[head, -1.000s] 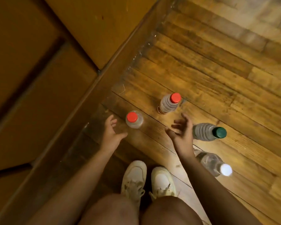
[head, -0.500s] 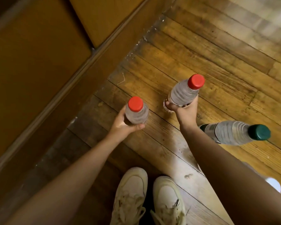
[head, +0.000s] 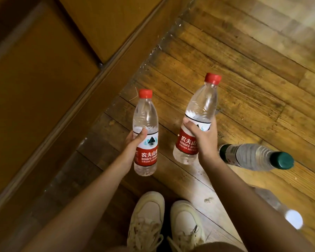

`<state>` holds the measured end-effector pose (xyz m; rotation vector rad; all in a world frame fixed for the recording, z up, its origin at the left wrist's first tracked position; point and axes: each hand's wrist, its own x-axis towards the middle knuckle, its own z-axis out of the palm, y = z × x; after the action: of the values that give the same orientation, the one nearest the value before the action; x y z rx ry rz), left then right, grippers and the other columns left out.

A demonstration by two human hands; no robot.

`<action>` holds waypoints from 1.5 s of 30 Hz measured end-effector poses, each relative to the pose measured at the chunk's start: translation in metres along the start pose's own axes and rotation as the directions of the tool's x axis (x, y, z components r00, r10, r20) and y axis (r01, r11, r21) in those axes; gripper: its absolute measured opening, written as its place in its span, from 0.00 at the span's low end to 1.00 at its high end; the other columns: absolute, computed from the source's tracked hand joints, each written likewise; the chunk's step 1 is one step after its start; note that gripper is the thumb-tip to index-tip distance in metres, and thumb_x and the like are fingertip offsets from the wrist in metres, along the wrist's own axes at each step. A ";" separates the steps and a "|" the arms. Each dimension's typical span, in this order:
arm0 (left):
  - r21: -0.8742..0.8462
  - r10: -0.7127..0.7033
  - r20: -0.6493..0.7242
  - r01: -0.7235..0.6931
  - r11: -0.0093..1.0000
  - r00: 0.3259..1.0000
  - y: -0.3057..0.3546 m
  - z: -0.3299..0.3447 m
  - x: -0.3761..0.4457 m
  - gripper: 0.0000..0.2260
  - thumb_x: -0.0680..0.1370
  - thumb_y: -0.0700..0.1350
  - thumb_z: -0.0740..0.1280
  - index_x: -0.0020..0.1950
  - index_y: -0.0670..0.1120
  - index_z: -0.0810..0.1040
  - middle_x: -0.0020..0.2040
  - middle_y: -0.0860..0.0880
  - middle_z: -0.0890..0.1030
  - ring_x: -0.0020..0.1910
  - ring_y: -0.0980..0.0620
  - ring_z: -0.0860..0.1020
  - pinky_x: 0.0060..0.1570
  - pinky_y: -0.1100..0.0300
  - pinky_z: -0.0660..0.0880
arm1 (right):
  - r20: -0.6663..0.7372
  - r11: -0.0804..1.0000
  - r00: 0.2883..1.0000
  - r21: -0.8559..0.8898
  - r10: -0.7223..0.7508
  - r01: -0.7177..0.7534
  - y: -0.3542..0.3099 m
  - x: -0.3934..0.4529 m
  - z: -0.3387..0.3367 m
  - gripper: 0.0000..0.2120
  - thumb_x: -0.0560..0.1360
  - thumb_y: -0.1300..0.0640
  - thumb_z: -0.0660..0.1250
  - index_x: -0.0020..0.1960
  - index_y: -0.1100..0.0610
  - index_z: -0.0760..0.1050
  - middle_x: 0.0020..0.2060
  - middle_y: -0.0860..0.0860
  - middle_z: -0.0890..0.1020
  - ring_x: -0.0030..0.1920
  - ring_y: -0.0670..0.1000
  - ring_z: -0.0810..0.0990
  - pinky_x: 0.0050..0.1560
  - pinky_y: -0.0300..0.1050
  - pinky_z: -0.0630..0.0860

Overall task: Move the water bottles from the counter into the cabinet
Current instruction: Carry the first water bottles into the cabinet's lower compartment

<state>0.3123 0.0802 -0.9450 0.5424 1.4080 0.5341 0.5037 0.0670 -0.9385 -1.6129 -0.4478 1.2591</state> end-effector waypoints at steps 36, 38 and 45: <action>-0.138 0.341 -0.351 -0.409 0.902 0.872 0.330 0.008 -0.622 0.13 0.64 0.57 0.70 0.47 0.57 0.80 0.42 0.57 0.85 0.40 0.55 0.84 0.34 0.67 0.77 | 0.473 0.937 0.851 -0.344 0.227 -0.059 -0.515 -0.435 0.037 0.28 0.56 0.47 0.78 0.52 0.42 0.71 0.48 0.48 0.83 0.46 0.52 0.83 0.46 0.49 0.79; -0.163 0.331 -0.436 -0.435 0.885 0.837 0.325 -0.005 -0.643 0.11 0.68 0.54 0.70 0.49 0.55 0.78 0.41 0.58 0.85 0.40 0.56 0.84 0.33 0.67 0.77 | 0.527 0.934 0.815 -0.355 0.240 -0.045 -0.519 -0.448 0.051 0.27 0.57 0.47 0.76 0.53 0.42 0.71 0.48 0.49 0.83 0.46 0.54 0.83 0.46 0.50 0.80; -0.270 0.236 -0.669 -0.526 0.807 0.705 0.296 -0.073 -0.693 0.21 0.66 0.60 0.70 0.55 0.52 0.76 0.44 0.51 0.85 0.41 0.48 0.84 0.36 0.59 0.79 | 0.710 0.898 0.648 -0.430 0.274 0.091 -0.519 -0.489 0.127 0.27 0.49 0.37 0.77 0.47 0.31 0.74 0.45 0.41 0.84 0.44 0.48 0.84 0.40 0.45 0.80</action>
<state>0.1706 -0.1337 -0.2332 0.2933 1.7047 1.4583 0.3436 -0.0246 -0.2380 -1.3782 -1.2667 2.0278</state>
